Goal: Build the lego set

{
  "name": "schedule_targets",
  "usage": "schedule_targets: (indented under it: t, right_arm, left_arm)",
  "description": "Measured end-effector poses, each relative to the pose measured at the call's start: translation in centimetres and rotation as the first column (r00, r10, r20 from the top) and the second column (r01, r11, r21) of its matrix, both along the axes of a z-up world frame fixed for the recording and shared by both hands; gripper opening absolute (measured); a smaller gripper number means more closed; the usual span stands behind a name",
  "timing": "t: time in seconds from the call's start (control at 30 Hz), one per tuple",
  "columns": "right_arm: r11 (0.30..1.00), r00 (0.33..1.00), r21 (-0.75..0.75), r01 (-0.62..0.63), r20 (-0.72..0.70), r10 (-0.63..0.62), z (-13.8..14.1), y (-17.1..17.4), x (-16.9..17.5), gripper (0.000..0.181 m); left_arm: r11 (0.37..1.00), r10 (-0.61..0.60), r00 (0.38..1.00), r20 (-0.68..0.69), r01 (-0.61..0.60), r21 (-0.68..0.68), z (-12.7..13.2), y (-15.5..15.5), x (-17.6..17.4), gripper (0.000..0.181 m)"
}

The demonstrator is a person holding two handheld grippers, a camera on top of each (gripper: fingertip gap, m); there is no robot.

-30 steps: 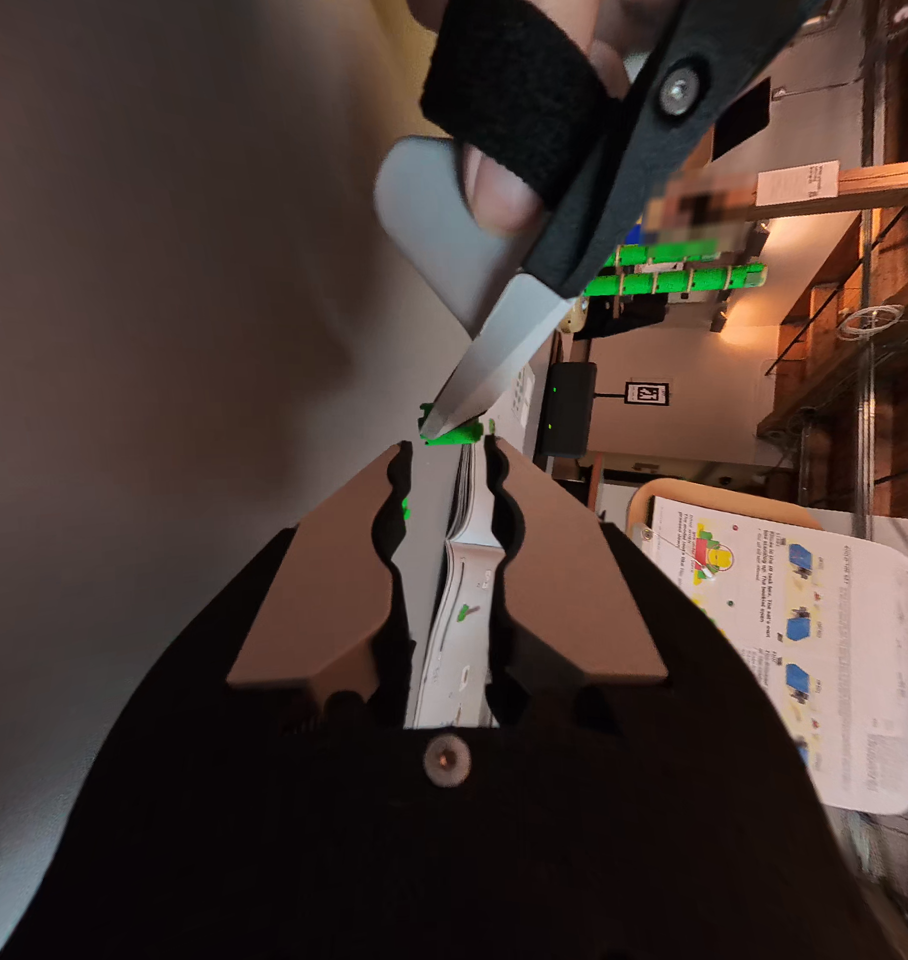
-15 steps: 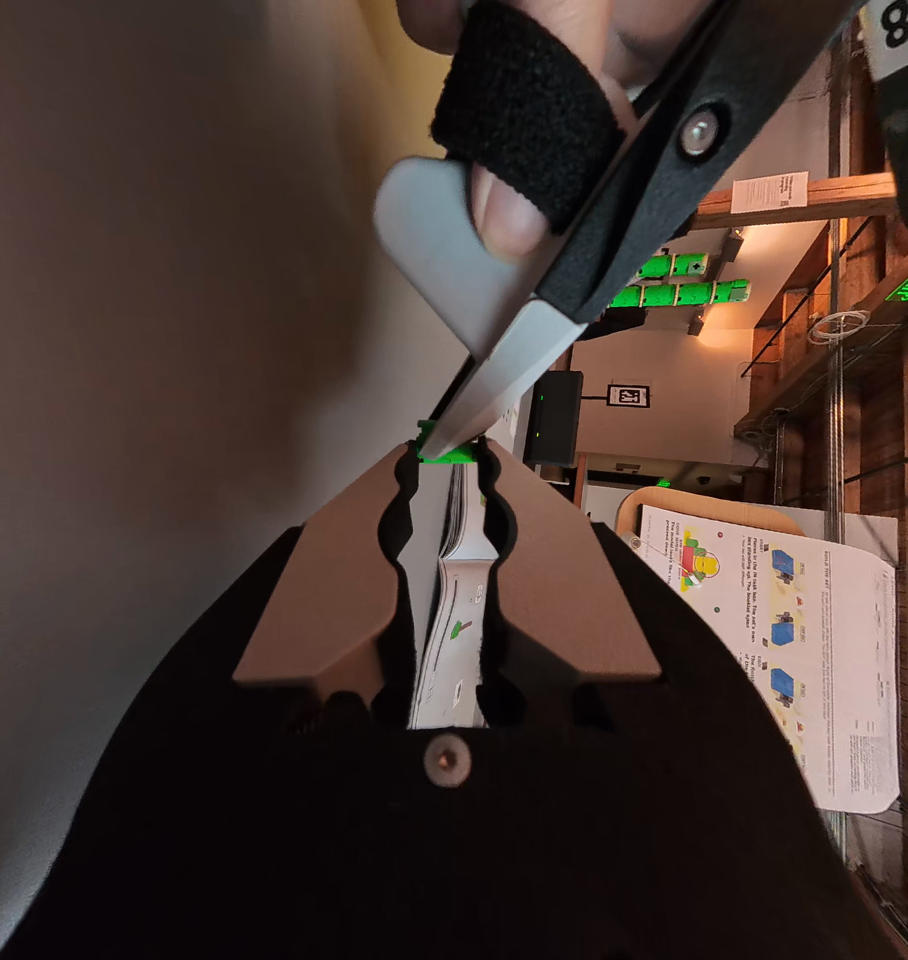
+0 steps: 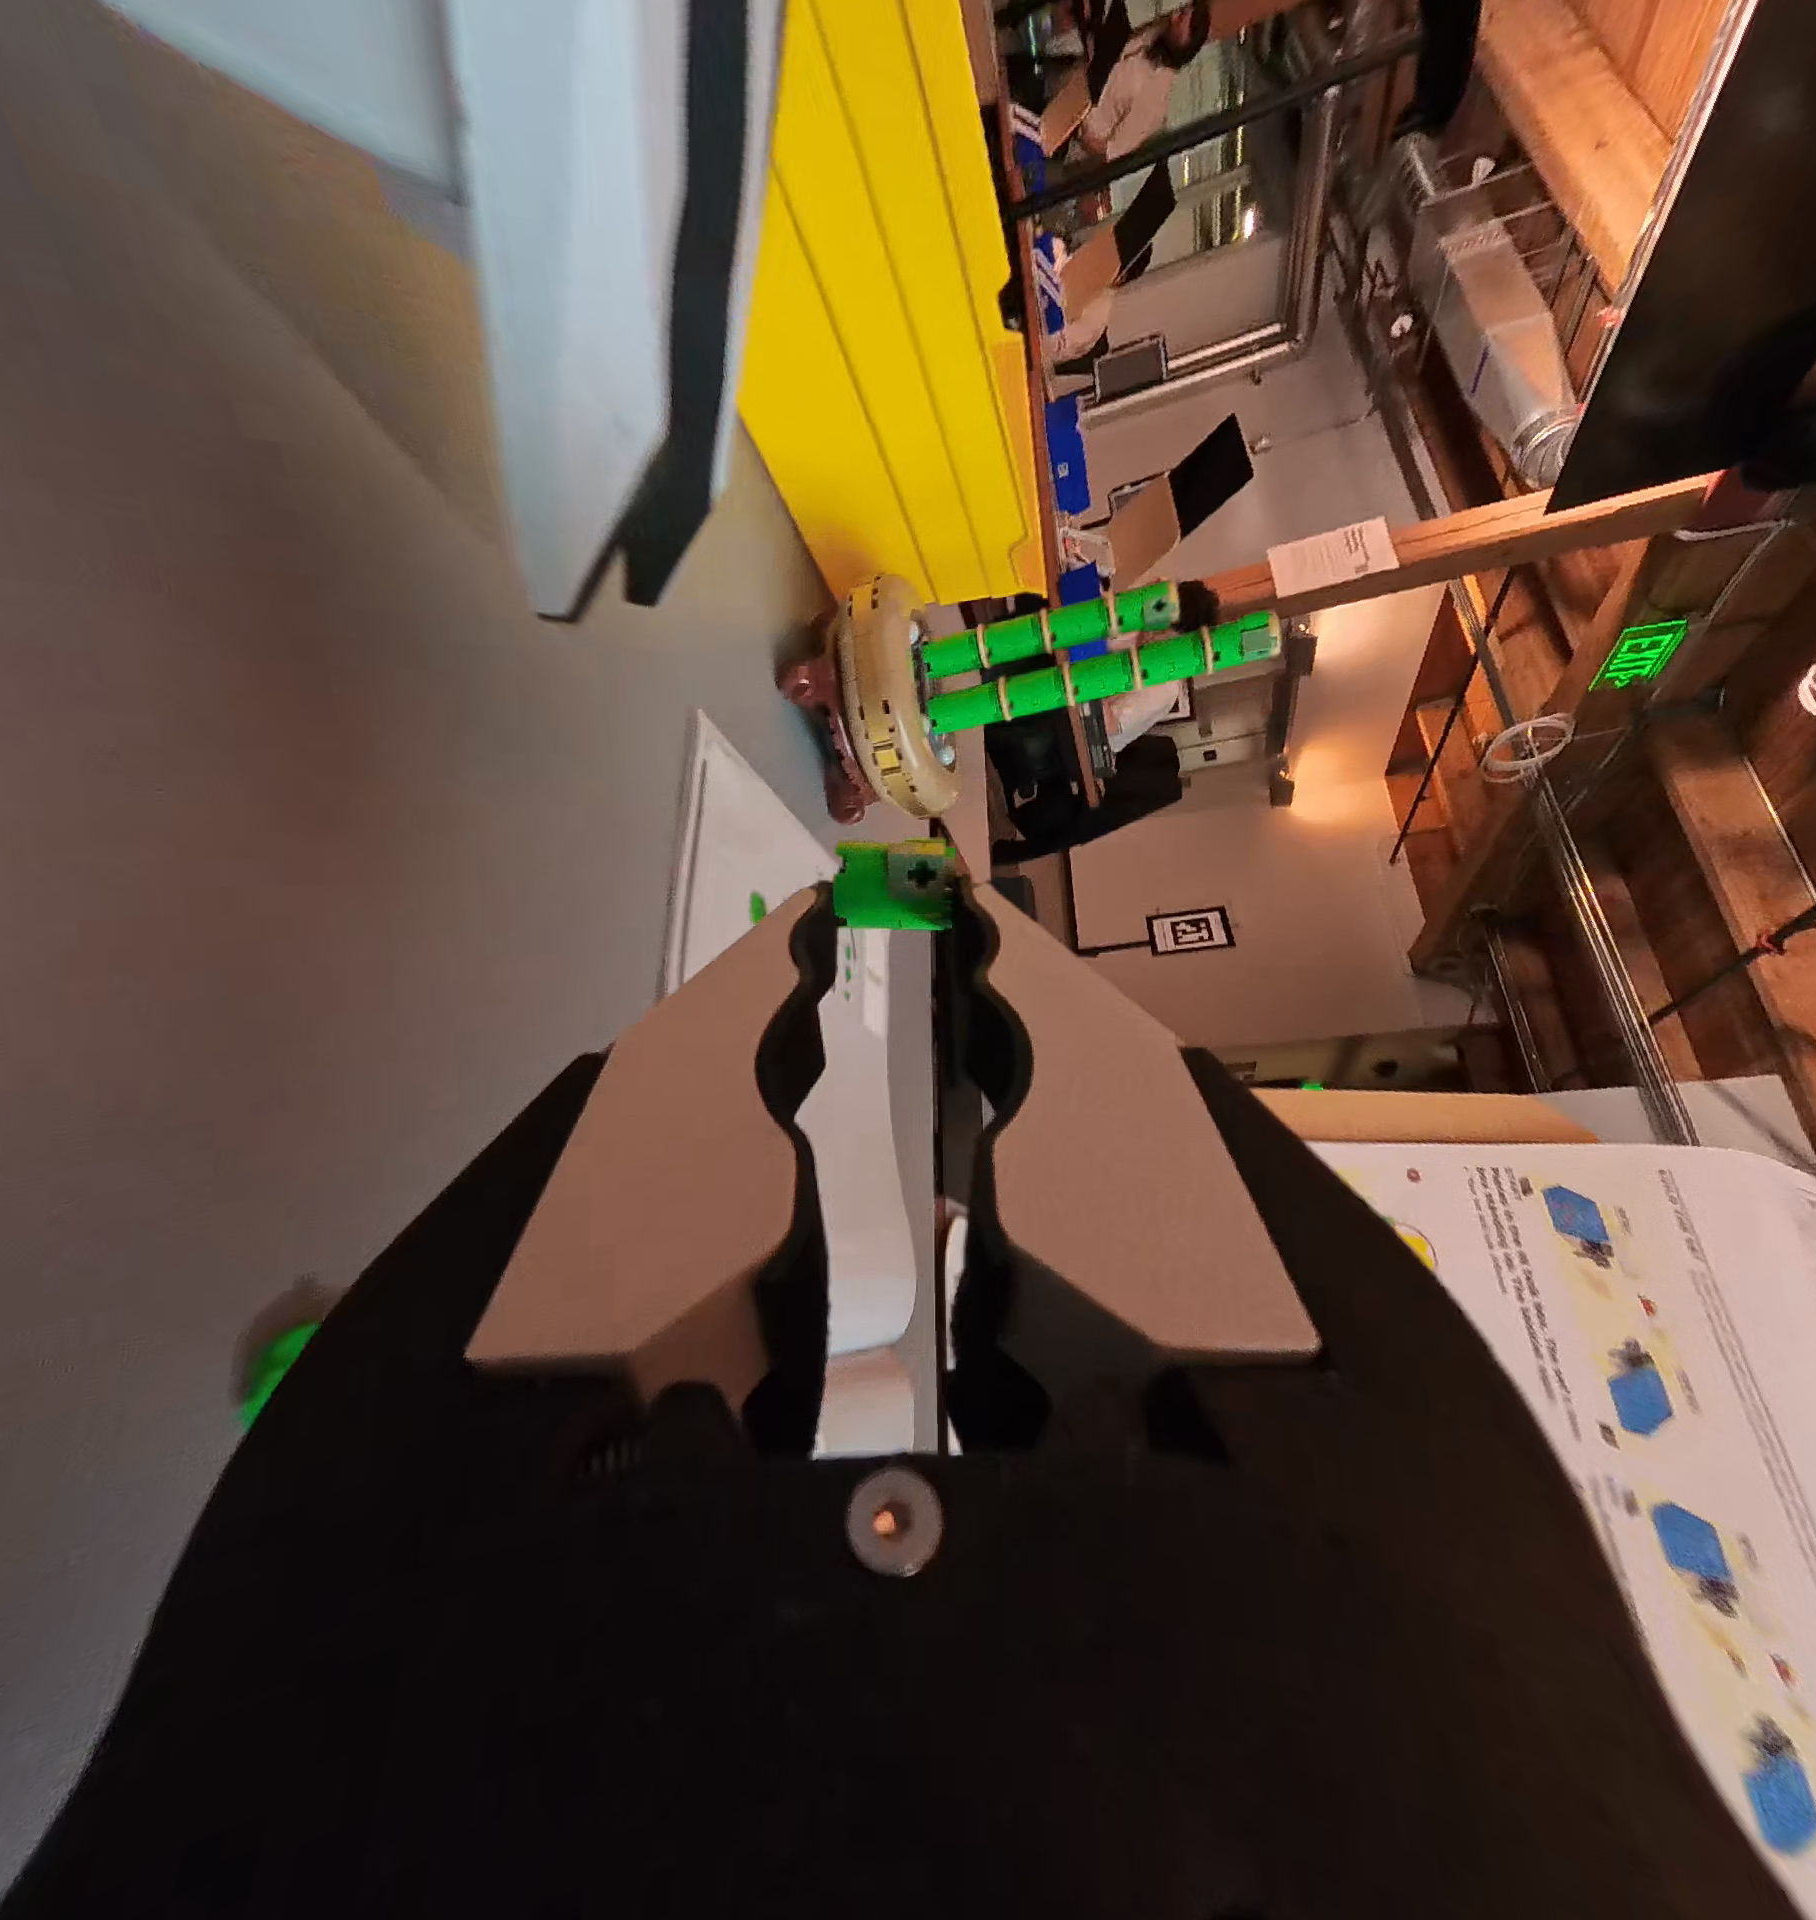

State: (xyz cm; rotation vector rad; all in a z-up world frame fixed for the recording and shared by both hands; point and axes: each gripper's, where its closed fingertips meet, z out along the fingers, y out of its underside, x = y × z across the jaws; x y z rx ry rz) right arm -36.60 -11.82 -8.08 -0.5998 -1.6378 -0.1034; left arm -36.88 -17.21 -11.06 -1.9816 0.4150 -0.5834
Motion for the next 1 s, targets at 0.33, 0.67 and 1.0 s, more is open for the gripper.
schedule_targets:
  t: [0.33,0.67,1.0]
  right_arm:
    - [0.995,0.999,-0.094,-0.044,0.011,0.045,-0.6,2.9,-0.5,0.021]
    - [0.993,0.998,-0.101,-0.061,-0.013,0.06,-0.5,3.3,0.1,0.021]
    - [0.998,0.999,0.052,-0.037,0.019,0.036,0.4,4.5,1.9,0.02]
  left_arm:
    - [0.998,-0.044,0.996,-0.083,0.04,-0.048,-2.1,-0.1,0.9,0.038]
    - [0.994,-0.074,0.995,-0.069,0.069,-0.081,-2.5,-0.3,1.3,0.035]
    - [0.993,-0.086,0.994,-0.071,0.08,-0.089,-2.7,-0.5,1.5,0.033]
